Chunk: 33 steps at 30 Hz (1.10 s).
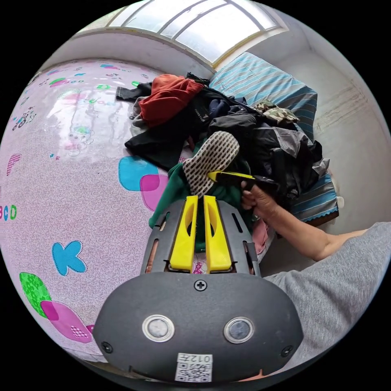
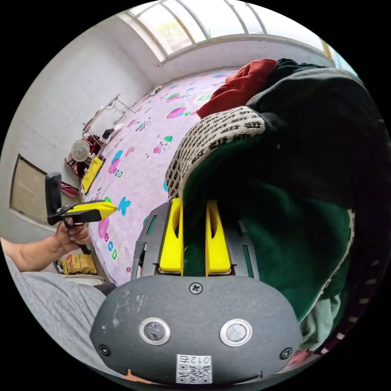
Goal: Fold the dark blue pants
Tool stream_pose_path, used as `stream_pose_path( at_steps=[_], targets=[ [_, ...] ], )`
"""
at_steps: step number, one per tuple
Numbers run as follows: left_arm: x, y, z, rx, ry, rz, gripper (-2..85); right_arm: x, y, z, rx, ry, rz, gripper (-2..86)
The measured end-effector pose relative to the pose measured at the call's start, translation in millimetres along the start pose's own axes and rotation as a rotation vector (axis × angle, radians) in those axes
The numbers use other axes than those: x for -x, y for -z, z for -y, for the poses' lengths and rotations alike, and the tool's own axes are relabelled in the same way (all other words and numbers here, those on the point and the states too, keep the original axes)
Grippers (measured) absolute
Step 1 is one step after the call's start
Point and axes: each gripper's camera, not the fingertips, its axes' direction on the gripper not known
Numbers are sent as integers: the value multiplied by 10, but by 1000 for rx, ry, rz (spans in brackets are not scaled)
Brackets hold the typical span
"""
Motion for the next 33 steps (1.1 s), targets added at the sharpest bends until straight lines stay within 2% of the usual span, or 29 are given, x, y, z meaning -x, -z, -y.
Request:
stream_pose_path(
  at_steps=[5,9,12,16,19,25,29,33],
  targets=[
    [-352,-147,-72,2,-62,-45,11,-165,323,43,-49,-1,102,92],
    [-754,-364,97,7,-186,-91,13,-389,1179,-159,-123,-24,151,87],
    [-1210,-578,355,3,-323,-110,17,-743,2335,-493,-302,-104,-15,85],
    [-1906,-962,716,13,-513,-76,35,-1335,4242,-743,-550,-221,-466,101],
    [-2426,-1272,959,0,-625,-13,63,-1781,5185,-641,-599,-286,-690,117],
    [-3532,-2049,1178,21,-785,32,109,-2351,5949,-88,-632,-372,-952,142],
    [-4177,-2479,1140,7,-865,84,134,-2611,6017,359,-583,-361,-1016,143],
    [-4423,-2833,1114,52,-861,161,143,-2803,6073,569,-562,-405,-1134,120]
  ],
)
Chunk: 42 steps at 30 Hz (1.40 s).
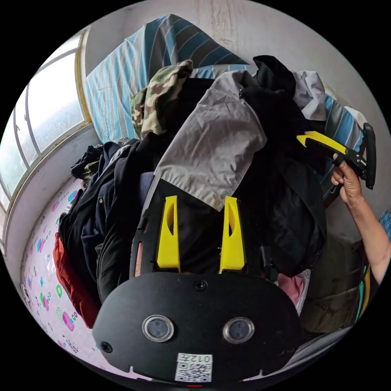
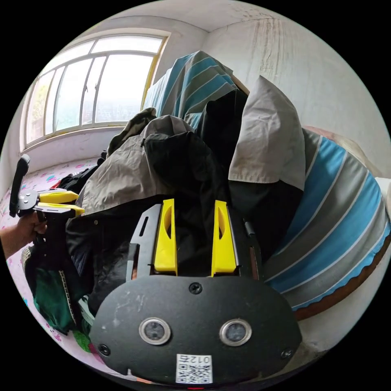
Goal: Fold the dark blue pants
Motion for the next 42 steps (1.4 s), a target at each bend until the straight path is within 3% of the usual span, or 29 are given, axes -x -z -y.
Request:
stream_pose_path(
  at_steps=[6,17,21,26,32,40,42],
  targets=[
    [-89,-214,-115,5,20,-11,130,-45,231,-101,-47,-19,-81,104],
    [-104,-15,-428,44,-47,-90,11,-426,592,-638,3,-168,-116,118],
    [-80,109,-605,42,-69,-131,3,-836,307,-628,193,-276,10,33],
    [122,441,-1066,9,-36,-208,-1,-935,1022,-869,91,-409,284,-2],
    [349,696,-1688,-15,120,-255,2,-108,1826,-1511,63,-412,560,-8],
    [814,1333,-2602,-143,405,-312,5,2278,2779,-2618,240,-96,970,24],
    [899,1556,-2847,-169,419,-284,6,2874,2900,-2954,326,2,989,33]
  ],
)
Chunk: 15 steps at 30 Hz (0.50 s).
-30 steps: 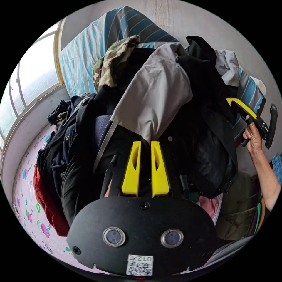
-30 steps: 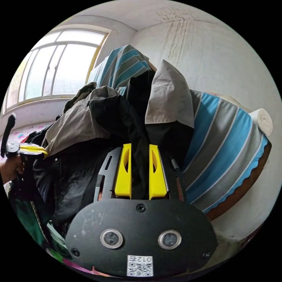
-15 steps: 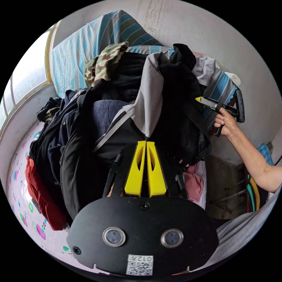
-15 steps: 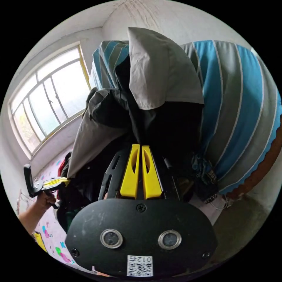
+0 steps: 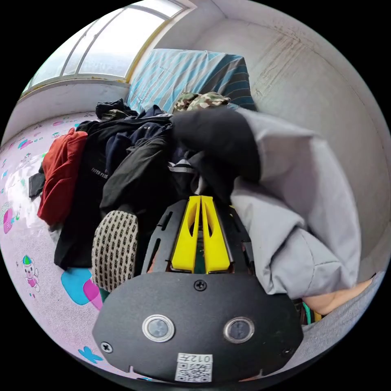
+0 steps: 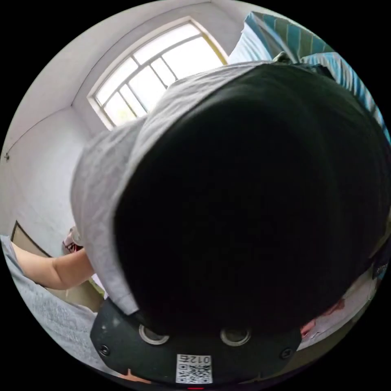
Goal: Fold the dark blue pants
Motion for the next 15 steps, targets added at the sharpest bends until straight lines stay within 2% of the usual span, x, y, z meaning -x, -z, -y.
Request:
stream_pose_path(
  at_steps=[4,7,15],
  targets=[
    [320,469,-319,33,54,78,7,634,-928,-824,210,78,-61,47],
    [485,693,-461,46,83,110,7,895,-1291,-1488,264,106,-146,52],
    [348,1226,-373,-81,-52,133,7,1435,-2213,-3258,510,304,-266,52]
  ],
)
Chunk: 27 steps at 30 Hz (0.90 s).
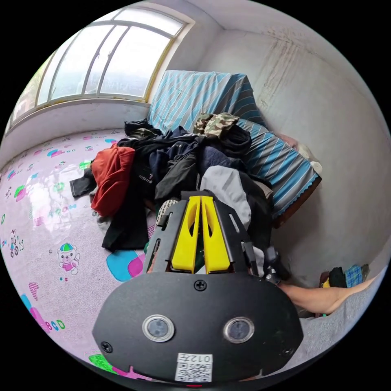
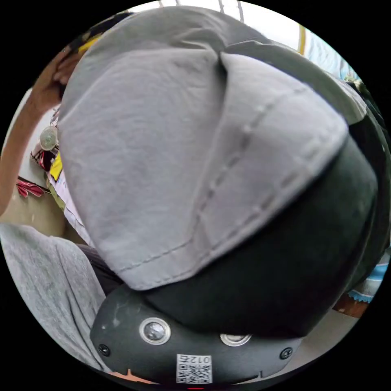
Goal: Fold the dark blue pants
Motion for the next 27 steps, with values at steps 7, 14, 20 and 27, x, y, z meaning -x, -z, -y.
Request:
stream_pose_path(
  at_steps=[7,14,20,27],
  targets=[
    [-889,-600,456,76,-246,-110,5,502,-578,-445,68,121,-87,31],
    [-1796,-2161,583,312,-490,-13,4,850,-608,-987,117,245,-100,-5],
    [-1333,-3017,71,571,-381,65,2,420,430,-1806,-34,193,-154,-8],
    [-856,-3065,-460,659,-274,57,0,-2491,2444,-1953,-467,-437,-329,36]
  ],
)
